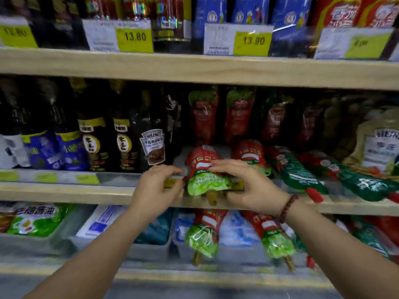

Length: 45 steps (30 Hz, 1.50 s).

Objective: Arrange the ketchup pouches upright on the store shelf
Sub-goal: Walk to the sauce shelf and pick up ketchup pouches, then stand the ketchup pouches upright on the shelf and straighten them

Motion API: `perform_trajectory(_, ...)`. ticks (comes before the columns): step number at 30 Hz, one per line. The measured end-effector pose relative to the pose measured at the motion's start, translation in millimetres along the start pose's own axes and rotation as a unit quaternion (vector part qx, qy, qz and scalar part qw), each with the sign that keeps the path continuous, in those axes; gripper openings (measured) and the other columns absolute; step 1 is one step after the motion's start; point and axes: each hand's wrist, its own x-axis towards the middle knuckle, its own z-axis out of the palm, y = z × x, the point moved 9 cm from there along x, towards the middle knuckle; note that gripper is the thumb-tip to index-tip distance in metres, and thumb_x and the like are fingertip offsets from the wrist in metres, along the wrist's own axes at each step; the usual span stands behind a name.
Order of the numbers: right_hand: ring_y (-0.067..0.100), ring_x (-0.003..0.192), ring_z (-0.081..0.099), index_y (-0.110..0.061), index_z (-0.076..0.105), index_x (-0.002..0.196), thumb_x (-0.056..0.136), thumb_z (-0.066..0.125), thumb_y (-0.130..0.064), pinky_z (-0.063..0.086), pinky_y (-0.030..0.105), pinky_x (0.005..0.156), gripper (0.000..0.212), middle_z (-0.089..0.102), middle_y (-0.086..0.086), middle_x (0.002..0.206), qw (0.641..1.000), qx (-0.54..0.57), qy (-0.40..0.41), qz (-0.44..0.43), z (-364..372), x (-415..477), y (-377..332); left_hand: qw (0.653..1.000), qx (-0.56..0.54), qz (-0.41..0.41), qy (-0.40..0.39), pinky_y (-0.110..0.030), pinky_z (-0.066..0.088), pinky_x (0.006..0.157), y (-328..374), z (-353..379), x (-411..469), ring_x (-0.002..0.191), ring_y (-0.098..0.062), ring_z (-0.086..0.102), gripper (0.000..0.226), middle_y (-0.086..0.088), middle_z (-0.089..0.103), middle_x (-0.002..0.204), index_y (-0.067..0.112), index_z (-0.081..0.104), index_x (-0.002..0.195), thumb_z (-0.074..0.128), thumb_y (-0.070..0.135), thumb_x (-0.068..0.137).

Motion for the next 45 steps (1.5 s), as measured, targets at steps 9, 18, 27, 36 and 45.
perform_trajectory(9,0.010,0.113,0.054,-0.026,0.064,0.114,0.071,0.068,-0.007,0.047,0.038,0.094,0.048,0.065,-0.007,0.118,0.990,-0.098,0.090,-0.043,-3.0,4.8,-8.6,0.999,0.024,0.009,0.044,-0.037,0.045,0.078,-5.5,1.4,3.9,0.082,-0.019,0.059,0.012,0.003,0.066,0.080,0.020,0.067,0.079,0.074,0.013,0.072)
perform_trajectory(18,0.003,0.081,0.067,-0.035,0.070,0.089,0.082,0.066,-0.014,0.055,0.022,0.069,0.022,0.070,-0.020,0.082,0.968,0.131,0.214,-0.013,-57.8,35.4,-11.7,0.998,0.008,-0.019,0.052,-0.036,0.039,0.079,-12.1,3.3,5.2,0.081,-0.016,0.054,0.014,0.009,0.060,0.075,0.024,0.061,0.070,0.075,0.020,0.073)
perform_trajectory(27,0.003,0.080,0.064,-0.019,0.061,0.093,0.087,0.060,-0.021,0.055,0.023,0.068,0.007,0.066,-0.004,0.093,0.920,0.319,0.197,0.114,-48.3,87.0,22.5,0.997,0.005,-0.018,0.070,-0.033,0.035,0.076,-13.6,1.6,4.7,0.077,-0.007,0.049,0.014,0.014,0.055,0.070,0.025,0.062,0.069,0.076,0.023,0.072)
perform_trajectory(36,0.009,0.089,0.063,-0.026,0.059,0.094,0.087,0.061,-0.026,0.052,0.026,0.074,0.008,0.066,-0.001,0.102,0.899,0.350,0.228,0.133,-39.6,88.3,31.3,0.997,-0.015,-0.046,0.064,-0.022,0.044,0.076,-10.3,-2.0,9.6,0.089,-0.007,0.060,0.025,0.012,0.066,0.091,0.025,0.069,0.099,0.071,0.031,0.075)
perform_trajectory(45,0.008,0.091,0.056,-0.016,0.049,0.123,0.080,0.067,-0.025,0.048,0.025,0.079,0.047,0.056,0.000,0.110,0.949,0.105,0.253,0.155,-34.7,37.1,31.1,0.991,-0.039,-0.119,0.047,-0.035,0.047,0.083,25.4,32.5,62.2,0.110,-0.031,0.052,0.087,-0.017,0.049,0.122,0.011,0.023,0.136,0.073,0.030,0.069)
